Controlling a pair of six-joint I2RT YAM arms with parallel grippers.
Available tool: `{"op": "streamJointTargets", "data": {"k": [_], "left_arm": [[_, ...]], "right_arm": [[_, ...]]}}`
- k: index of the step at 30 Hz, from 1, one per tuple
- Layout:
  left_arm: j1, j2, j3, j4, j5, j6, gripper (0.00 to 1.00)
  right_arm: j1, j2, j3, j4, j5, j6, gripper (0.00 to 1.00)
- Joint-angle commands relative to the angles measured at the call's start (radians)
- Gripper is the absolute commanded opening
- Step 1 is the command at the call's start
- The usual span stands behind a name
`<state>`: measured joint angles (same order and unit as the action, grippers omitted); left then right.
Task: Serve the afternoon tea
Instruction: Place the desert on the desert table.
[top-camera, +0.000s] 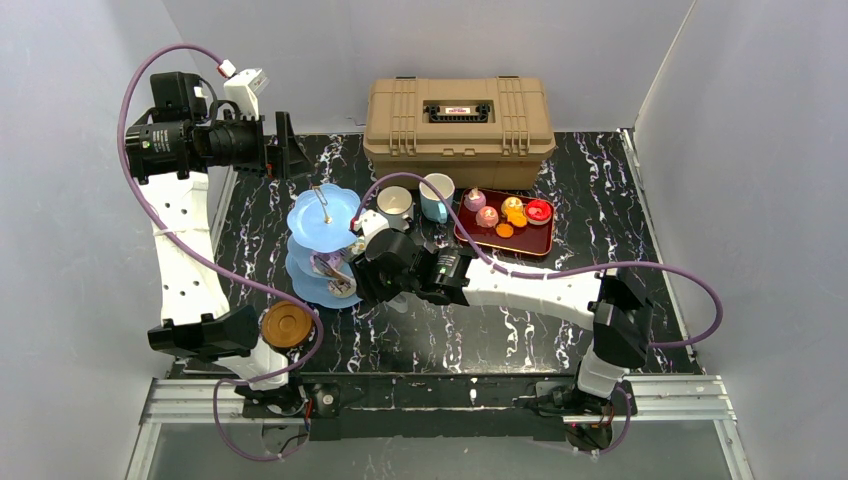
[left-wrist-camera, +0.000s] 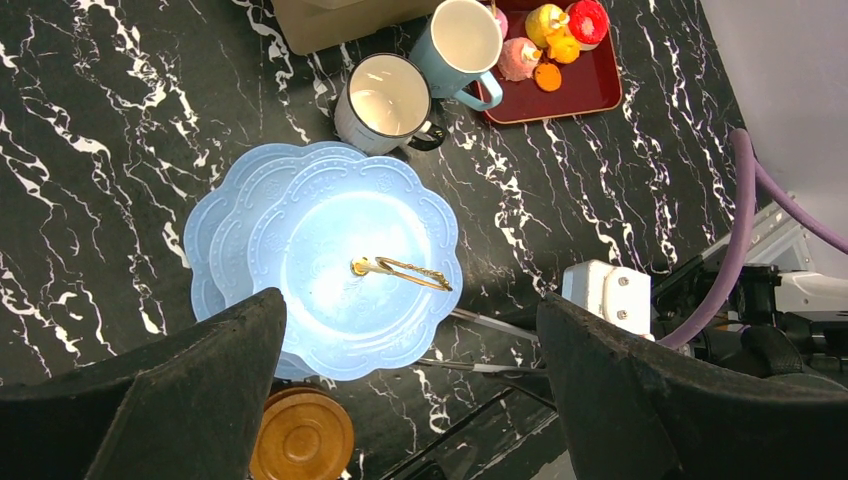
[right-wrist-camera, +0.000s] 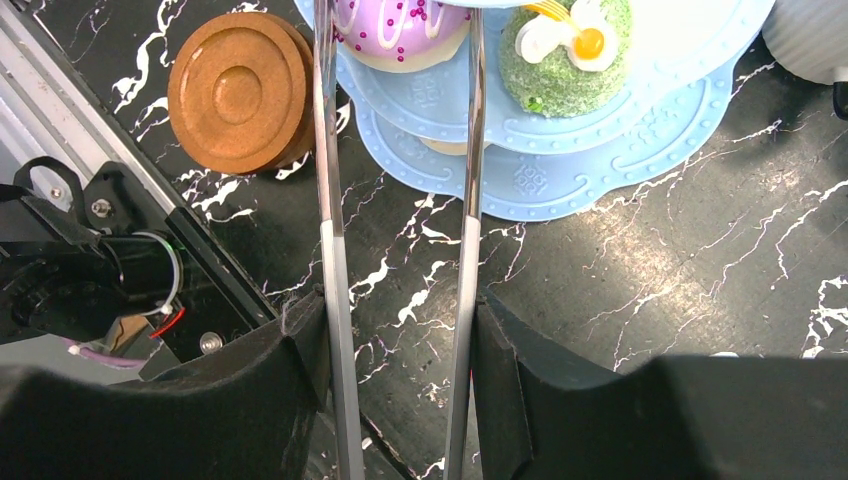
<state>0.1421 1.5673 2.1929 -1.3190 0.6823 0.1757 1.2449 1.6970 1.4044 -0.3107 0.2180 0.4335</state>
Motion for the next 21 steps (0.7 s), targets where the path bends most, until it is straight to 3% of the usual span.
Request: {"op": "streamJointTargets", "data": {"k": [1,21], "left_arm": [[0.004,-0.012,0.014,-0.023,0.039,0.008,0.94],[0.004,-0.01,0.011,-0.026,0.051,0.012,0.94]], "right_arm": [[0.005,-0.047,0.042,0.048,-0.001,-0.005,0.55],[0.004,-0.058,0.069,0.026,0.027,-0.009,0.61]]}}
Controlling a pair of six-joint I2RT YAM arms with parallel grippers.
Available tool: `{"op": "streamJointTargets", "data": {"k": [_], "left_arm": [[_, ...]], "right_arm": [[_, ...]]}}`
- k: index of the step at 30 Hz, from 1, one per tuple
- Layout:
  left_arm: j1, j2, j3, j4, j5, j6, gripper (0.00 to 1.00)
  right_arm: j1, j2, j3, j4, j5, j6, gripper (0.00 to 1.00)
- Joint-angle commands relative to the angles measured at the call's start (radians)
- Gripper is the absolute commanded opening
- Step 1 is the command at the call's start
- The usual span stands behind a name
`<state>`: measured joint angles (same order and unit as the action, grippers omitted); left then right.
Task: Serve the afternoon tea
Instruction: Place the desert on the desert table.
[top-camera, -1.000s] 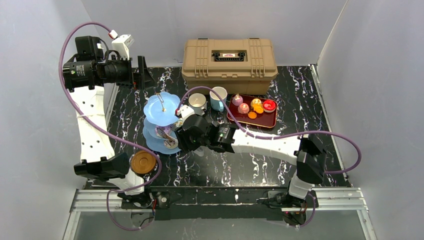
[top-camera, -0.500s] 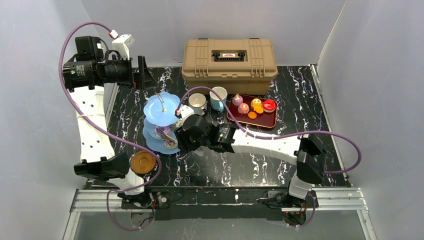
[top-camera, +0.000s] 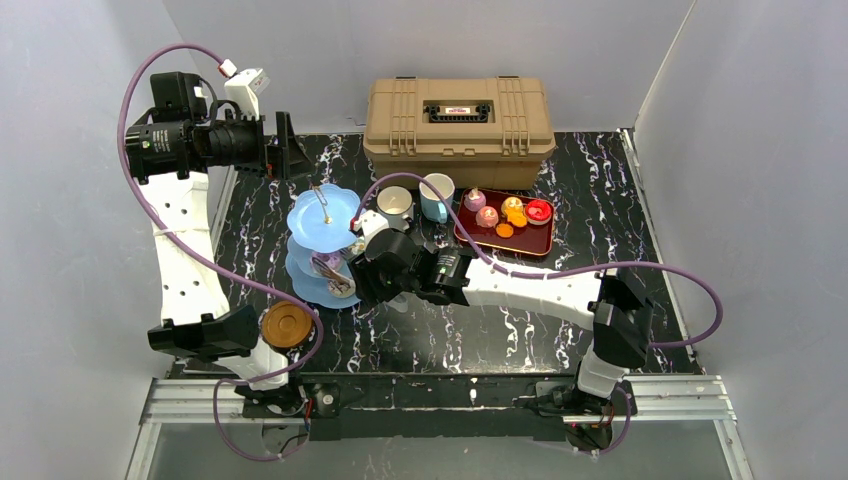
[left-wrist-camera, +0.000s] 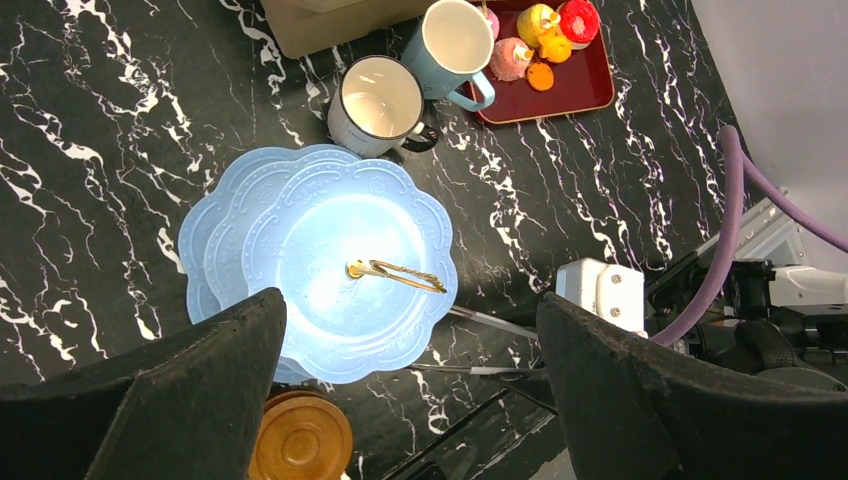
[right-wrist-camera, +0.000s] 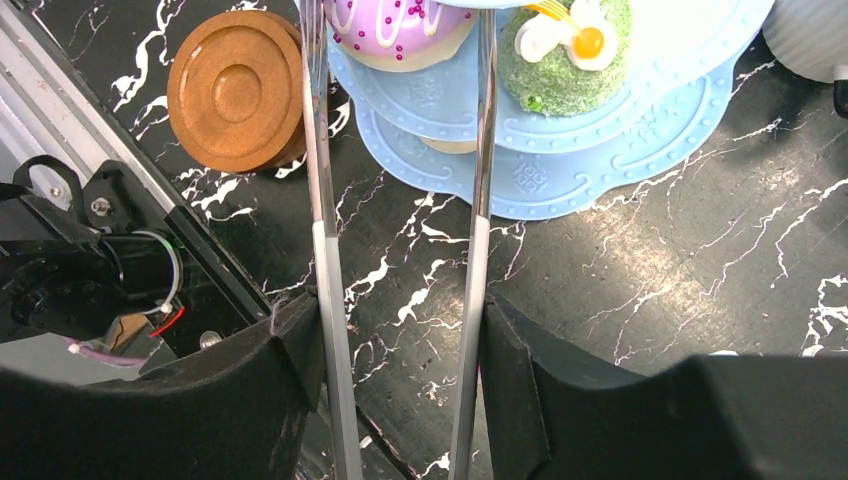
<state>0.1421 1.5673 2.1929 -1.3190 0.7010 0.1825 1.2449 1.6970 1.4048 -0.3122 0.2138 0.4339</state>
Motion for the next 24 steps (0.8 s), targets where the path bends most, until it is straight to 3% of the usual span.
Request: {"op": "streamJointTargets", "data": {"k": [1,15,24], "left_arm": [[0.004,-0.009,0.012,-0.027,0.034,0.007,0.94],[0.004,-0.001,0.024,-0.042,0.051,0.011,0.94],[0.004,0.0,0.014,-0.043,0.063,0.012,0.94]], "right_arm": [[0.004,-0.064,0.068,0.025,0.034,-0.011,0.61],[0.004,-0.093,0.057,0.003,0.041,-0.011,0.63],[0.004,-0.265,-0.054,-0.076,0.111,0.027,0.63]]}}
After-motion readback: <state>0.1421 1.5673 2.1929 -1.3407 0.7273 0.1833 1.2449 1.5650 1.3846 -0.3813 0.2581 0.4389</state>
